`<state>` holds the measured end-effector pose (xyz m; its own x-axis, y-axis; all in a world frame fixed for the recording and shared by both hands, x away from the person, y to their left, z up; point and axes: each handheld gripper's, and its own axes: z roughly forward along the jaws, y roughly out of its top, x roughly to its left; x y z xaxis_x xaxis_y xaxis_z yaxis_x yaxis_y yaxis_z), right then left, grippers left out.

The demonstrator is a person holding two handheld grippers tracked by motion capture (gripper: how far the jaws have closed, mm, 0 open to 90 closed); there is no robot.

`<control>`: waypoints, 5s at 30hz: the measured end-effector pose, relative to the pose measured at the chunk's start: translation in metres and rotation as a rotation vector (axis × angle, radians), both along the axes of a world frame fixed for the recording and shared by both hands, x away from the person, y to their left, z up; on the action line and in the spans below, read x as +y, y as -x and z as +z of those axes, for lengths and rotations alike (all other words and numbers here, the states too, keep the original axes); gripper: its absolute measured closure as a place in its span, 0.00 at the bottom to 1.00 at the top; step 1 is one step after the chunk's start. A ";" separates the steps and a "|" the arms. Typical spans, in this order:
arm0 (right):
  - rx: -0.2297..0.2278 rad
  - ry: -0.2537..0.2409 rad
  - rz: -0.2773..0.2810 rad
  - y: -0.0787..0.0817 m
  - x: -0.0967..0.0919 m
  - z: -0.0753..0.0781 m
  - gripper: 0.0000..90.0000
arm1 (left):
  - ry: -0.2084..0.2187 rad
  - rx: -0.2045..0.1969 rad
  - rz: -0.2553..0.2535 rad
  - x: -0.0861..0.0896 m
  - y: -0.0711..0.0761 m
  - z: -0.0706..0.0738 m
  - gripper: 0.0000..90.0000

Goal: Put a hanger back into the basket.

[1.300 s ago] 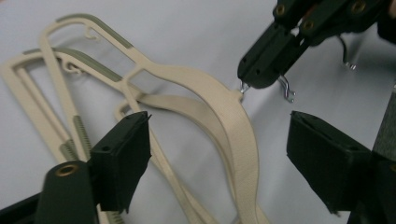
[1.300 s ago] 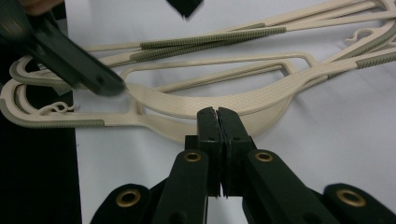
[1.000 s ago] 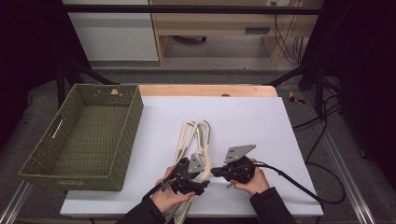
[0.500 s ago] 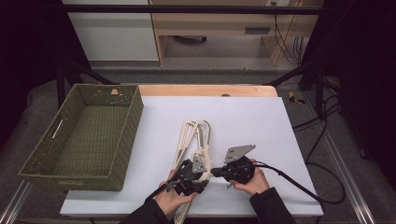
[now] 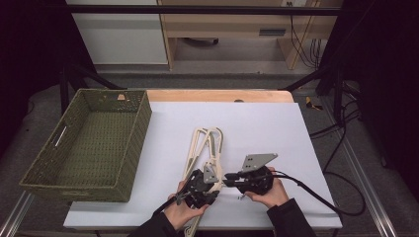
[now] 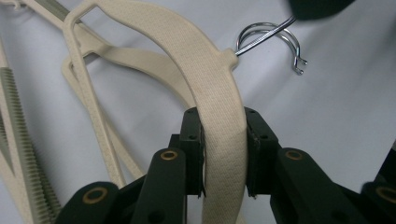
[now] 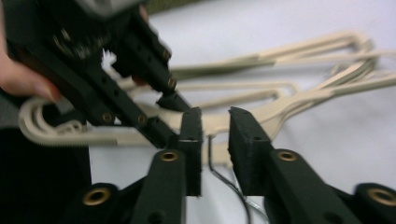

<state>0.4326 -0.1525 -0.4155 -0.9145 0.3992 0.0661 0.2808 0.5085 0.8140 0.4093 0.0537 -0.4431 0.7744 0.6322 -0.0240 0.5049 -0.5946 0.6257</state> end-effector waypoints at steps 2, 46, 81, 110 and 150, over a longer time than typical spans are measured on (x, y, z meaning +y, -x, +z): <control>-0.020 -0.024 -0.014 0.001 -0.004 0.005 0.78 | 0.001 0.003 -0.001 0.002 0.000 0.002 0.81; -0.121 -0.272 -0.508 -0.002 -0.087 0.022 0.12 | 0.196 -0.167 0.220 0.122 -0.010 0.087 0.95; -0.130 -0.277 -0.545 -0.002 -0.092 0.022 0.04 | 0.289 -0.310 0.119 0.216 -0.034 0.221 0.95; -0.111 -0.251 -0.545 -0.006 -0.091 0.017 0.04 | 0.159 -0.310 0.259 0.337 -0.095 0.183 0.95; -0.107 -0.234 -0.529 -0.007 -0.086 0.013 0.04 | -0.004 -0.214 0.301 0.326 -0.089 0.056 0.91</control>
<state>0.4396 -0.2384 -0.4023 -0.6012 0.7892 0.1255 0.3575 0.1251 0.9255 0.4983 0.3794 -0.3867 0.5411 0.8322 0.1211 0.5158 -0.4421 0.7338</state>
